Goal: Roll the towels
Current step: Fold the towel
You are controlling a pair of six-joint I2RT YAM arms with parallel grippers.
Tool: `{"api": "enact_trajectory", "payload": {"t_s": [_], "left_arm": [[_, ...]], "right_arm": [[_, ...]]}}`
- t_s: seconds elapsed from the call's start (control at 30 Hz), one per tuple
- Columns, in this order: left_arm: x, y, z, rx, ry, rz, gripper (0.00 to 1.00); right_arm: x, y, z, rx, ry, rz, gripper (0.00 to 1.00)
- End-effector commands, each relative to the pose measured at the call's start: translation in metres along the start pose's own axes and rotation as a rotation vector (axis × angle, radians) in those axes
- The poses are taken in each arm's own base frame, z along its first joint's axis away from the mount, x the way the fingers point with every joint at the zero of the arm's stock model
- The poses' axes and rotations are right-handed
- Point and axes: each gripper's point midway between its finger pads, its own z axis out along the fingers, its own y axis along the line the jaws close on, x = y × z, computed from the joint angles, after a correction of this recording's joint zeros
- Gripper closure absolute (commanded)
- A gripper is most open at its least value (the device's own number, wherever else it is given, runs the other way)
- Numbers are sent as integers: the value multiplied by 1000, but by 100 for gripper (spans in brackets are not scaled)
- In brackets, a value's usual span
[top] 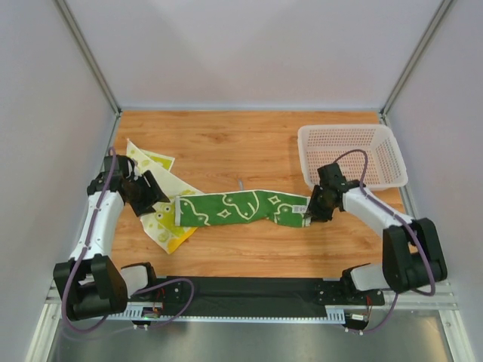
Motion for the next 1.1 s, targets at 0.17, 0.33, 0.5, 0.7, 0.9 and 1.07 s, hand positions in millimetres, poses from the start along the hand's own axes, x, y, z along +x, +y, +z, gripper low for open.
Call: {"api": "enact_trajectory", "payload": {"t_s": [0.17,0.33,0.5,0.7,0.9,1.07], "left_arm": [[-6,-3,-7,1,-48,34,34],[1,-9,-10,-16,-48,71,34],[19,-21,-12,-10,-27,123,34],[28,-26,-15,4,-26,153,34],[31,-27,-12,6,-12,163,34],[32,-31,-10,23,1,178,34]], "right_arm": [[-2,0,-50,15,-101,-36,25],[-25,-4,-61,37,-170,-41,25],[-58,-20,-62,46,-204,37,28],[-97,-28,-58,57,-212,111,30],[-145,-41,-56,78,-234,182,32],[-184,-74,-67,122,-271,252,38]]}}
